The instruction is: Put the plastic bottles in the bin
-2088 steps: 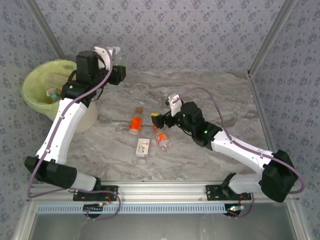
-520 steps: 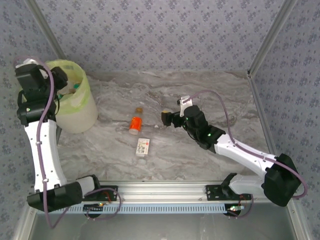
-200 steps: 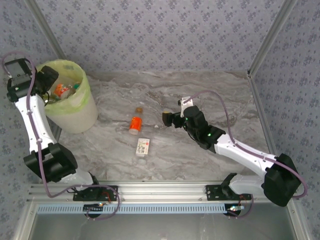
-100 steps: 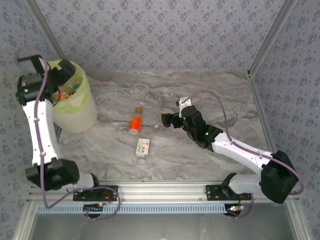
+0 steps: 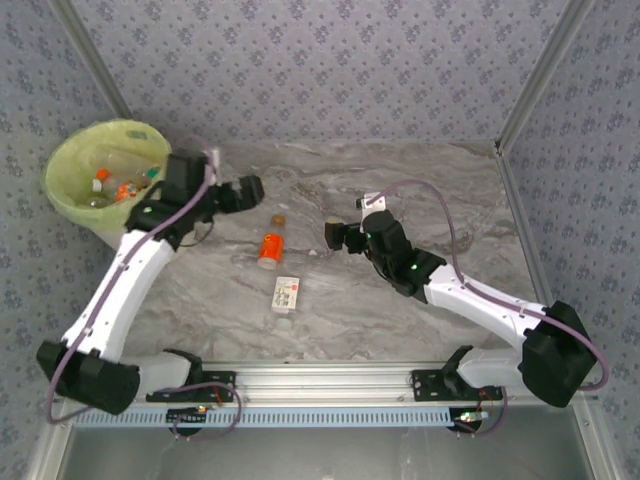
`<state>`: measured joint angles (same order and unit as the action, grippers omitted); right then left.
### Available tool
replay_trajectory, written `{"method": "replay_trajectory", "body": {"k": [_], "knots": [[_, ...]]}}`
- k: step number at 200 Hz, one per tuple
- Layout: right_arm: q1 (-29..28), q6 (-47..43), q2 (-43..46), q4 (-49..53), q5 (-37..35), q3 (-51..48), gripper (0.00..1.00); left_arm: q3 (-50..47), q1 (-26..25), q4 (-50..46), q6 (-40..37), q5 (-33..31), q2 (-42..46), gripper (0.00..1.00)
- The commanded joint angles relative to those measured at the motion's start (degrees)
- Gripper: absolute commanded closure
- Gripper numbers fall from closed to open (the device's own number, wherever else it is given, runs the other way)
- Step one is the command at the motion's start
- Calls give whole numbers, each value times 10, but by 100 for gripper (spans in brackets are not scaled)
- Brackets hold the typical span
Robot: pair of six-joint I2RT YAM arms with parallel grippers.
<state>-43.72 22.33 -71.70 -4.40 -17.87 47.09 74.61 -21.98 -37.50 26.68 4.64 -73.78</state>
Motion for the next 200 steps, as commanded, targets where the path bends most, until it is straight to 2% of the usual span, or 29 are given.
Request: {"method": "replay_trajectory", "body": {"k": [1, 22, 62, 100, 124, 160, 200], "knots": [[4, 21, -2, 19, -21, 13, 0, -7, -33, -10, 21, -52, -64, 1], [3, 25, 3, 30, -23, 12, 0, -11, -36, -10, 25, -52, -133, 1], [4, 35, 20, 44, -35, -1, 0, 23, -37, -32, 10, -40, -257, 9], [5, 40, 29, 49, -44, -9, 0, 40, -37, -37, -13, -18, -336, 20], [4, 43, 29, 51, -45, -9, 0, 41, -38, -27, -16, -20, -365, 24], [5, 43, 28, 52, -45, -8, 0, 38, -38, -17, -16, -15, -385, 38], [6, 40, 28, 53, -44, -7, 0, 34, -38, -17, -23, -29, -347, 47]]}}
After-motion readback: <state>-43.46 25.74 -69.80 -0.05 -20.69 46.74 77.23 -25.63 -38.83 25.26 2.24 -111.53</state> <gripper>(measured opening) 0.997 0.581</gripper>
